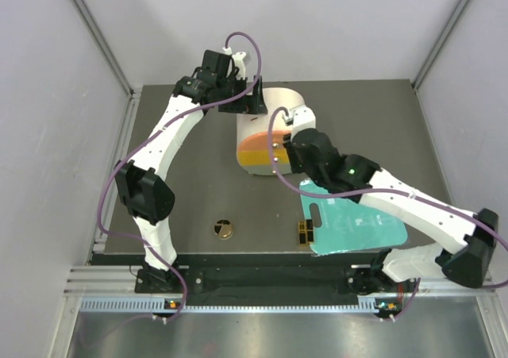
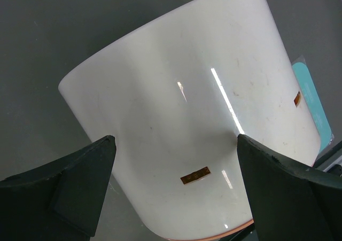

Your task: Organize the makeup

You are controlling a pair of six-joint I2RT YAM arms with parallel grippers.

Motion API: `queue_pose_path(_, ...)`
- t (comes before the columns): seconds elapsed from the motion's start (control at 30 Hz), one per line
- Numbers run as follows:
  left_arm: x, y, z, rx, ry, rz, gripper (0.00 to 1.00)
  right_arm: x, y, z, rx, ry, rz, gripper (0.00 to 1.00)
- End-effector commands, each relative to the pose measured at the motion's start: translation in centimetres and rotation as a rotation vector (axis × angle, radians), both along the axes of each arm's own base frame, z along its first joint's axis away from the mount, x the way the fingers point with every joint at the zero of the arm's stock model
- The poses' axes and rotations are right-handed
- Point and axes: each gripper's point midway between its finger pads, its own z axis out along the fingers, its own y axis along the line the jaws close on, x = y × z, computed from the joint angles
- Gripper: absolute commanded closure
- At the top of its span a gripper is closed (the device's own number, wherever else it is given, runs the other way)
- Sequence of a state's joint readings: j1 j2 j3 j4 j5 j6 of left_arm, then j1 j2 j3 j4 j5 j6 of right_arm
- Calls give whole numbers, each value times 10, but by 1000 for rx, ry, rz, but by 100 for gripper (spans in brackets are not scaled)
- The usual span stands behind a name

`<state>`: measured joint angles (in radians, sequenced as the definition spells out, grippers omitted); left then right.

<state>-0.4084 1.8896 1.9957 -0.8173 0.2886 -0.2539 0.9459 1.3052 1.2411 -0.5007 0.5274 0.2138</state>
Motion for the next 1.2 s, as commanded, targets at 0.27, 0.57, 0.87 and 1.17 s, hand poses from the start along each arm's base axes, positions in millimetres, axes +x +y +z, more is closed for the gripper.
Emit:
queue_pose_path(0.27, -3, 7, -16, 74, 29, -7, 1, -47, 41, -41, 310, 331, 125, 56)
queue_pose_path(0.57, -5, 6, -19, 80, 36, -16, 1, -21, 32, -61, 215, 249, 50, 54)
queue_pose_path(0.87, -5, 8, -24, 96, 45, -16, 1, 10, 39, -75, 125, 181, 24, 47)
queue_pose_path(1.17, -5, 11, -29, 112, 56, -15, 1, 44, 37, -62, 52, 72, -20, 47)
